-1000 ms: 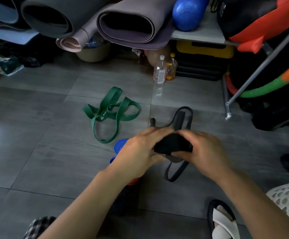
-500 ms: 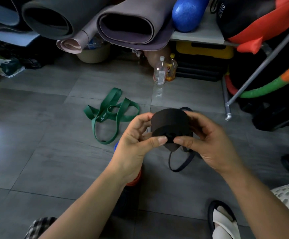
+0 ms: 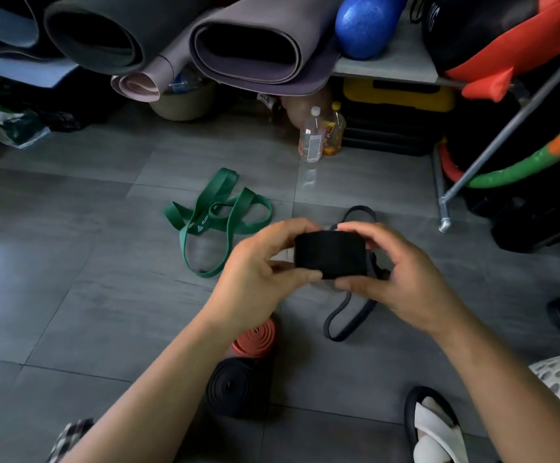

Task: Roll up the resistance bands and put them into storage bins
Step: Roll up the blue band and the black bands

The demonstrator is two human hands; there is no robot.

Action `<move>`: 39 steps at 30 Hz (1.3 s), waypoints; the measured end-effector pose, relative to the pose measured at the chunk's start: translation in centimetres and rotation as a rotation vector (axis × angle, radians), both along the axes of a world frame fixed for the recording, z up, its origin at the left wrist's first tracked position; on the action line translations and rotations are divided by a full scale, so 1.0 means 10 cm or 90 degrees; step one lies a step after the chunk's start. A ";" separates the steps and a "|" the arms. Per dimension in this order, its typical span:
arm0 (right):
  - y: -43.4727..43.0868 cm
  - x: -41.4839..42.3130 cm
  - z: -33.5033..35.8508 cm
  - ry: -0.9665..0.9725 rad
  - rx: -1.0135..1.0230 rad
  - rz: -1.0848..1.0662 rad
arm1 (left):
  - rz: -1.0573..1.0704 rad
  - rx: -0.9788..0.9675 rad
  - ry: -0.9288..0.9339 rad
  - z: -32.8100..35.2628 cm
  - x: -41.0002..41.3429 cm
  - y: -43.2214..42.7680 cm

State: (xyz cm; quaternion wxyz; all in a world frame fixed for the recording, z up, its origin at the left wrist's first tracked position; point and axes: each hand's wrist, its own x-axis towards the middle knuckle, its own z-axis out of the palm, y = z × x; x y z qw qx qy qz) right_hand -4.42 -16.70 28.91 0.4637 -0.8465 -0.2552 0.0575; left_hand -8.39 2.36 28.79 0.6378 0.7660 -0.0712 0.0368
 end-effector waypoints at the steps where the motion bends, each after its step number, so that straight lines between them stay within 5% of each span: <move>1: 0.01 0.01 0.00 0.037 0.048 0.001 | -0.022 -0.071 0.002 0.04 -0.01 0.01; 6: 0.07 0.00 0.13 0.109 0.294 0.024 | -0.059 -0.387 0.038 0.10 -0.03 -0.03; 9: 0.11 -0.03 0.21 0.128 0.327 0.008 | -0.038 -0.486 0.107 0.07 -0.04 -0.10; 11: 0.09 -0.03 0.24 0.119 0.242 -0.040 | -0.015 -0.419 0.142 0.07 -0.01 -0.09; 15: 0.05 -0.07 0.17 -0.079 -0.206 -0.061 | -0.002 0.204 0.057 -0.02 0.02 0.01; 17: 0.10 -0.12 0.10 -0.128 -0.268 -0.035 | -0.044 0.304 0.021 -0.07 -0.01 0.00; 20: 0.11 -0.13 0.05 -0.003 -0.128 -0.019 | -0.006 0.247 0.011 -0.06 -0.03 0.02; 24: 0.09 -0.07 0.01 0.163 0.086 -0.014 | 0.023 -0.038 0.082 -0.01 -0.03 0.03; 28: 0.14 -0.08 0.06 0.158 0.264 -0.023 | -0.018 -0.263 0.097 0.06 -0.04 -0.04; 30: 0.13 -0.08 0.13 0.138 0.254 -0.050 | -0.029 -0.307 0.131 0.06 -0.03 -0.05; 36: 0.07 -0.10 0.09 -0.117 -0.196 -0.060 | -0.084 0.144 0.030 -0.04 0.01 0.05; 39: 0.06 -0.09 0.08 0.024 -0.082 -0.018 | -0.056 0.130 0.031 0.00 -0.01 0.03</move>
